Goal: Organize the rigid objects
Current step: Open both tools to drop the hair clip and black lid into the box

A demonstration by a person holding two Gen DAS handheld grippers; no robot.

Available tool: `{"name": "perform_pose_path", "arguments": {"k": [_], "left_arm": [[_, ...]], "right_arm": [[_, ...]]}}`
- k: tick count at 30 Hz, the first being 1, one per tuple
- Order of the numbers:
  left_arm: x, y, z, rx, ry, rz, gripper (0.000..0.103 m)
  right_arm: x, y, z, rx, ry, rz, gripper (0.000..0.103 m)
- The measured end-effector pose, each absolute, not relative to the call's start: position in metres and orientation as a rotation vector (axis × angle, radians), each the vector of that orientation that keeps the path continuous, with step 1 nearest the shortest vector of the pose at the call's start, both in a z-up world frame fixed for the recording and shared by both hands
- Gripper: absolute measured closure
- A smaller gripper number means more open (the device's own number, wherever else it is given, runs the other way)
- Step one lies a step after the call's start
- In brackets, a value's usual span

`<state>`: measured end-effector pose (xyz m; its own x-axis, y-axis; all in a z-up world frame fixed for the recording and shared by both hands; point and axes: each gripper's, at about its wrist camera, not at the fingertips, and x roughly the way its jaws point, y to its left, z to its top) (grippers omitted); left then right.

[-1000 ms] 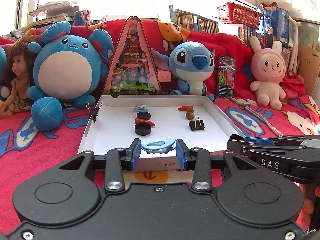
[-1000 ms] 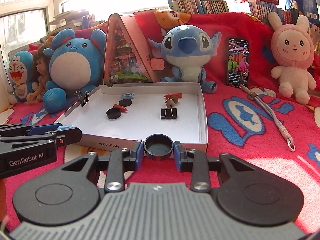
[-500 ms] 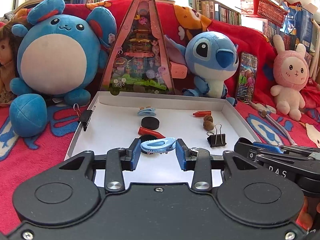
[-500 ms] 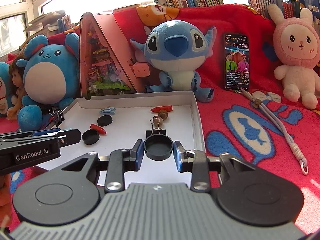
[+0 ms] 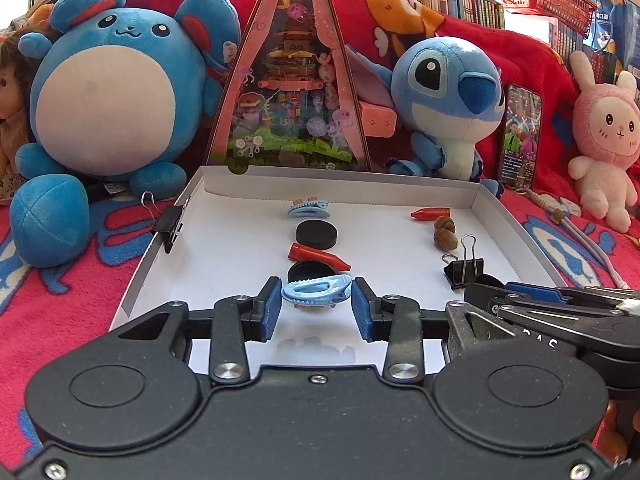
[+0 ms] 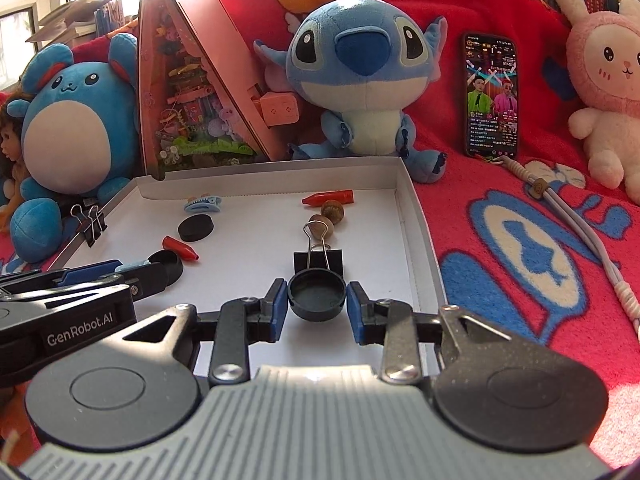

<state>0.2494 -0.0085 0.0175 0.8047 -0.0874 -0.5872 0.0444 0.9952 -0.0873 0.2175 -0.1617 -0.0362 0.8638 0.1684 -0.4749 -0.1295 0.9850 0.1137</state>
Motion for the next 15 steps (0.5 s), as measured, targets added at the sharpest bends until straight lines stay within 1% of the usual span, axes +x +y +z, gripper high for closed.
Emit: {"name": "perform_pose_path", "arguments": {"k": [15], "left_arm": [[0.255, -0.015, 0.006, -0.03, 0.637, -0.049, 0.067]], "right_arm": [[0.224, -0.158, -0.042, 0.061, 0.515, 0.151, 0.066]]}}
